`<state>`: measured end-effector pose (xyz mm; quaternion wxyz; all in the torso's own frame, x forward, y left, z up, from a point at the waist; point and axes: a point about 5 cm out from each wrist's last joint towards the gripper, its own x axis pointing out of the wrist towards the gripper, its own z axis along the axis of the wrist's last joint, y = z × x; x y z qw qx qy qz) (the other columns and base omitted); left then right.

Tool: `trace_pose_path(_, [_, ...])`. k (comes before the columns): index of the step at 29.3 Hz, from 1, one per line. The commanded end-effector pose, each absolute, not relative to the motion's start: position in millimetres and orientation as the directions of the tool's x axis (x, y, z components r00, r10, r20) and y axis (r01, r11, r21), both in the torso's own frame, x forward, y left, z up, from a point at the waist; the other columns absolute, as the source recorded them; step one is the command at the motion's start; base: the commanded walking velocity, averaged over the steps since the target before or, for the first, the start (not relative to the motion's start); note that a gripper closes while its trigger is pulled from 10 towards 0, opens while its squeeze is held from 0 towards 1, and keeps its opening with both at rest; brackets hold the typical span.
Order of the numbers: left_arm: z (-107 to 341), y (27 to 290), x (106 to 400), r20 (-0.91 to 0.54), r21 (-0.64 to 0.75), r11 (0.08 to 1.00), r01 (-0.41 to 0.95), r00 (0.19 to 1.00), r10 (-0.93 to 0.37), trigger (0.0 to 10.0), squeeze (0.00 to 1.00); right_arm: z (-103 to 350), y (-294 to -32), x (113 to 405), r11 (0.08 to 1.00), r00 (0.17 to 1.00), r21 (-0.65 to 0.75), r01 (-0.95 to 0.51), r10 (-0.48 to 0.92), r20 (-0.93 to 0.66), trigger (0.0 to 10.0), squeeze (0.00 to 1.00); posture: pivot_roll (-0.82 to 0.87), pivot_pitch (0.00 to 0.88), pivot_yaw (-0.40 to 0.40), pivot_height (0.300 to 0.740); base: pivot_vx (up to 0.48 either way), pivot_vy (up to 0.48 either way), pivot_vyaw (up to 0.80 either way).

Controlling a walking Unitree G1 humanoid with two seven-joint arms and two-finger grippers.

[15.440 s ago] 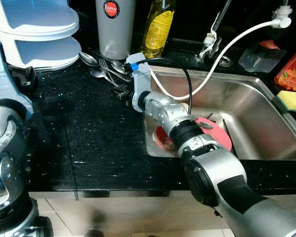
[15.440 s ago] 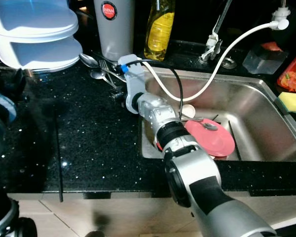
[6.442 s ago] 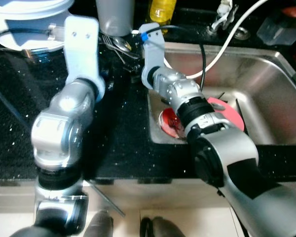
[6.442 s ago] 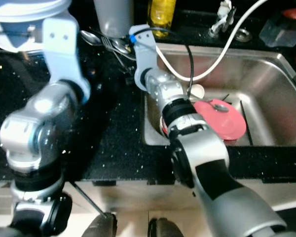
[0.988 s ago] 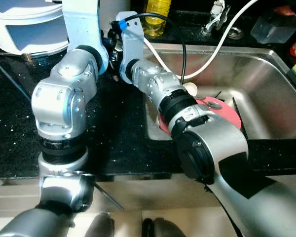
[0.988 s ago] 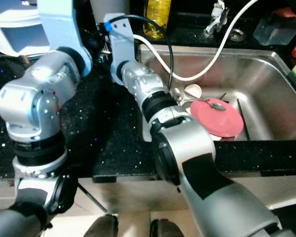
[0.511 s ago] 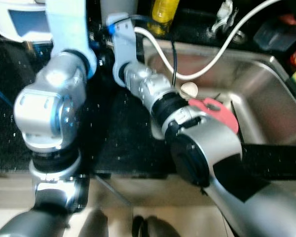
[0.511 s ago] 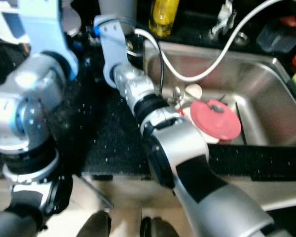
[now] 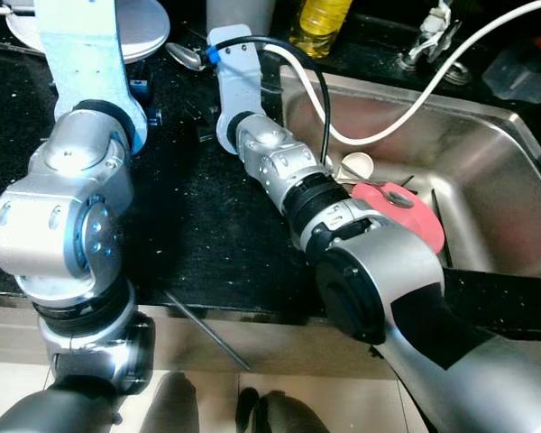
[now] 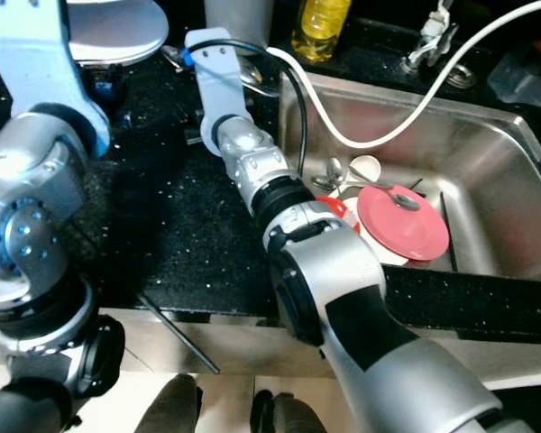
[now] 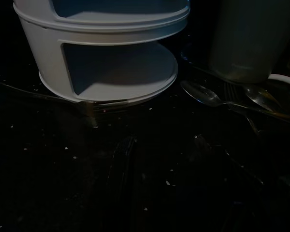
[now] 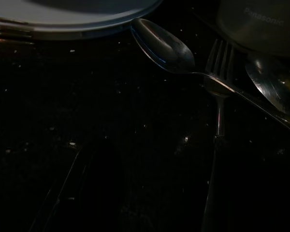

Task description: Kitchen organization

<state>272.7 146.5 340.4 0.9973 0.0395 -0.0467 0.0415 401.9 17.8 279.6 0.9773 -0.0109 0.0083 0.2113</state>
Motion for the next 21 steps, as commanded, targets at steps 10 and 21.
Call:
trace_pose_path(10, [345, 151, 270, 0.102, 0.115, 0.991, -0.072, 0.993, 0.061, 10.0, 0.0, 235, -24, 412, 0.959, 0.94, 0.115, -0.26, 0.278, -0.197, 10.0, 0.0, 0.55, 0.123, -0.126, 0.74, 0.0, 0.0, 0.0])
trace_pose_path(21, [373, 180, 241, 0.182, 0.194, 0.981, 0.027, 0.981, -0.063, 10.0, 0.0, 214, -24, 407, 0.947, 0.912, 0.142, -0.289, 0.317, -0.26, 5.3, 0.0, 0.53, 0.074, -0.098, 0.74, 0.0, 0.0, 0.0])
